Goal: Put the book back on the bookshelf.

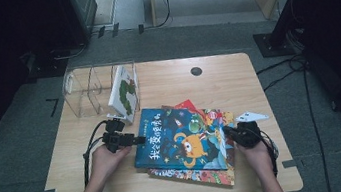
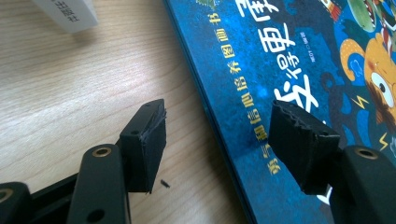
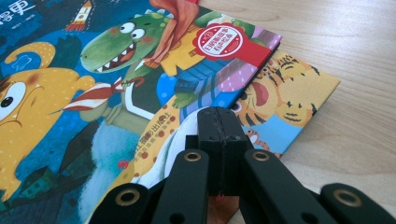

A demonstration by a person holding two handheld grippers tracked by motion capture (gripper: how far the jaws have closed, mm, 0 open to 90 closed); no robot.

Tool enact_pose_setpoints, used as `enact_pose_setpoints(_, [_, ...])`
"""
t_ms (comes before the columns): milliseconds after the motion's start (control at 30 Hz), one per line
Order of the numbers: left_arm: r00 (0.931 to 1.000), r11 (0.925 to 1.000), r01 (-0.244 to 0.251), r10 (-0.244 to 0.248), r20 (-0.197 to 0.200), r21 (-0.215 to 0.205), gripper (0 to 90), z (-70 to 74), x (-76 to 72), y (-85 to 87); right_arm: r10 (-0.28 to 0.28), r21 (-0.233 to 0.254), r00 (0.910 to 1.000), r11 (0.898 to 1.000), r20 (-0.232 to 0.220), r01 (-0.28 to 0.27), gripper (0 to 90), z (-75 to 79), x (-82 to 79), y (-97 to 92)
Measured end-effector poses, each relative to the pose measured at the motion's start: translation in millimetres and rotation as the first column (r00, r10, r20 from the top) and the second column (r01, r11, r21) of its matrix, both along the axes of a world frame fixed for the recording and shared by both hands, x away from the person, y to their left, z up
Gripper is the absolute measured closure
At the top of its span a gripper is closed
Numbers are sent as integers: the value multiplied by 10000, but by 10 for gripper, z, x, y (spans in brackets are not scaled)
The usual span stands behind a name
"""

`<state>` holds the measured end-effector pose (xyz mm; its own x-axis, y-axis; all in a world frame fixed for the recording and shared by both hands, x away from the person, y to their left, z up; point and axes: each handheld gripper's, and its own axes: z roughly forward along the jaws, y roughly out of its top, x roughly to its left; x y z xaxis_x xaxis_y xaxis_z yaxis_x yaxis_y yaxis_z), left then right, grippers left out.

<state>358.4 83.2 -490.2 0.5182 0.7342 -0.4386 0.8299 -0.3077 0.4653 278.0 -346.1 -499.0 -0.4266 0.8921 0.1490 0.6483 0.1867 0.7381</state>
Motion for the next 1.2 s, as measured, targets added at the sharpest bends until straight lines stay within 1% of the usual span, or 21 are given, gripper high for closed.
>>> enact_pose_setpoints(67, [10000,10000,-24,23,-80,-86,372,-9,15,-14,2,27,10000,10000,50,-2,900,-5,-11,0])
enact_pose_setpoints(133, [9996,9997,-125,120,-268,-197,365,-20,29,-26,-7,-29,9999,10000,101,8,900,-7,-18,5])
enact_pose_setpoints(167, [9995,9998,-77,70,-312,-209,366,-24,33,-30,-15,-19,9999,10000,119,15,900,-9,-19,7])
enact_pose_setpoints(200, [9995,9996,-113,105,-314,-240,362,-29,35,-41,-9,-4,9999,10000,120,9,900,-10,-19,5])
enact_pose_setpoints(367, [9992,9993,73,-87,-398,-355,342,-51,42,-101,12,105,10000,9999,74,-13,900,-14,-15,-5])
enact_pose_setpoints(467, [9994,9992,107,-120,-335,-383,334,-56,37,-117,40,86,9999,10000,113,-41,900,-16,-4,1])
enact_pose_setpoints(600, [9997,9992,188,-194,-151,-366,318,-61,19,-133,76,97,9999,9999,105,-77,900,-17,7,9])
enact_pose_setpoints(633, [9999,9997,143,-143,20,-192,308,-56,3,-143,97,121,9999,9999,102,-98,900,-17,9,9])
enact_pose_setpoints(667, [9991,10000,43,-45,412,43,262,-58,-24,-164,117,146,9999,9998,118,-119,900,-19,13,9])
enact_pose_setpoints(700, [9984,9999,13,-22,558,157,212,-60,-34,-177,125,139,9999,9998,114,-126,900,-19,15,9])
enact_pose_setpoints(733, [9987,9999,3,-9,510,123,206,-60,-35,-182,133,139,9999,9998,109,-134,900,-18,15,10])
enact_pose_setpoints(767, [9993,10000,-37,36,365,39,215,-57,-28,-180,140,128,9998,9998,109,-142,900,-18,16,10])
enact_pose_setpoints(800, [9998,9999,9,-7,197,-113,244,-59,-19,-172,138,141,9999,9998,105,-139,900,-18,16,10])
enact_pose_setpoints(833, [9999,9991,18,-23,-117,-434,290,-68,-3,-162,140,141,9998,9998,107,-142,900,-19,16,10])
enact_pose_setpoints(867, [9994,9983,0,-20,-345,-585,334,-72,7,-162,151,143,9998,9998,104,-152,900,-18,17,10])
enact_pose_setpoints(967, [9981,9981,-16,-21,-612,-615,355,-66,32,-159,143,123,9998,9998,98,-145,900,-17,19,14])
enact_pose_setpoints(1067, [9923,9964,-176,73,-1232,-832,396,-68,80,-133,119,174,9999,9998,35,-119,900,-15,22,13])
enact_pose_setpoints(1133, [9888,9971,-125,11,-1494,-749,408,-55,97,-141,110,260,9999,9996,-9,-110,900,-17,27,4])
enact_pose_setpoints(1200, [9867,9979,-43,-62,-1622,-646,411,-32,98,-141,92,376,9999,9993,-79,-89,900,-18,30,-2])
